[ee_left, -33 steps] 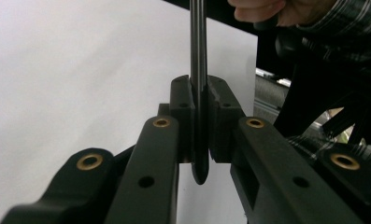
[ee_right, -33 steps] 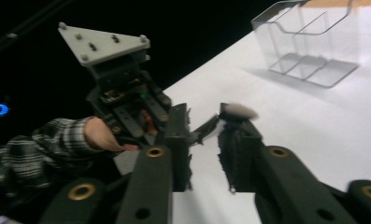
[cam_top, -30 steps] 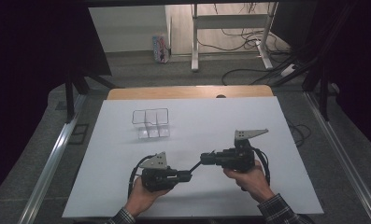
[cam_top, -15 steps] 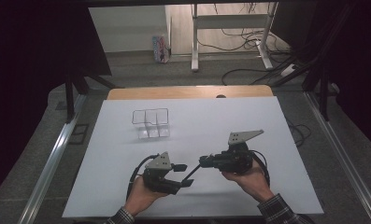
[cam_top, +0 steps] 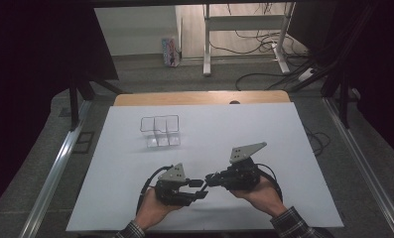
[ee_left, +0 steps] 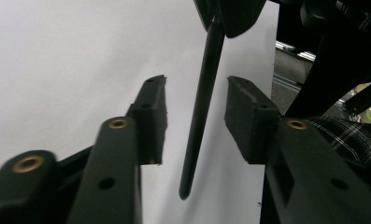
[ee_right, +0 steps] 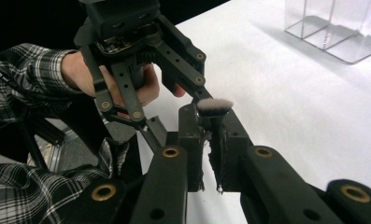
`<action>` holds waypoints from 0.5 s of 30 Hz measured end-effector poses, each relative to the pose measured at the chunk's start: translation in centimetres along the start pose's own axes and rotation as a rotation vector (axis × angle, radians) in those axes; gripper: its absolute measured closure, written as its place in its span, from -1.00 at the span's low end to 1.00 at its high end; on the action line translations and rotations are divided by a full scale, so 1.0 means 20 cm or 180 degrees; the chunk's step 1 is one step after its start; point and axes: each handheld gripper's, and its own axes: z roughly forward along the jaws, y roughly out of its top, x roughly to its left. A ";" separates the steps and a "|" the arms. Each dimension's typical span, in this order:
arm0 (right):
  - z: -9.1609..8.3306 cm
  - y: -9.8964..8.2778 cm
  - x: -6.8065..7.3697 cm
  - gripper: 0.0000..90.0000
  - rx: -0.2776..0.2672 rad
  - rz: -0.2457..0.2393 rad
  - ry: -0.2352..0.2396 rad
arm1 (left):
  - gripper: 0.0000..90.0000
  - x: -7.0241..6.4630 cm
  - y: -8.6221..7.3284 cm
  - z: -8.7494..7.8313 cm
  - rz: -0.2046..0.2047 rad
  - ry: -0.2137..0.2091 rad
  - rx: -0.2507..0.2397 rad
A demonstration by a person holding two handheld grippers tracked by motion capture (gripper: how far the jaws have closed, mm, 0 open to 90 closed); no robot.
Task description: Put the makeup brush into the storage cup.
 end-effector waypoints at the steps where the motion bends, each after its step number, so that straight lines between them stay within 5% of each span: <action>1: 0.01 0.00 0.00 0.84 0.0004 -0.0016 0.0017 | 0.36 0.00 0.00 0.00 0.0002 -0.0010 0.0008; 8: 0.03 0.00 0.02 0.84 0.0100 -0.0085 0.0042 | 0.78 -0.02 0.01 0.01 0.0055 -0.0057 0.0081; 15: 0.03 -0.01 0.01 0.79 0.0104 -0.0051 0.0081 | 0.86 -0.04 0.02 0.02 0.0169 0.0002 0.0160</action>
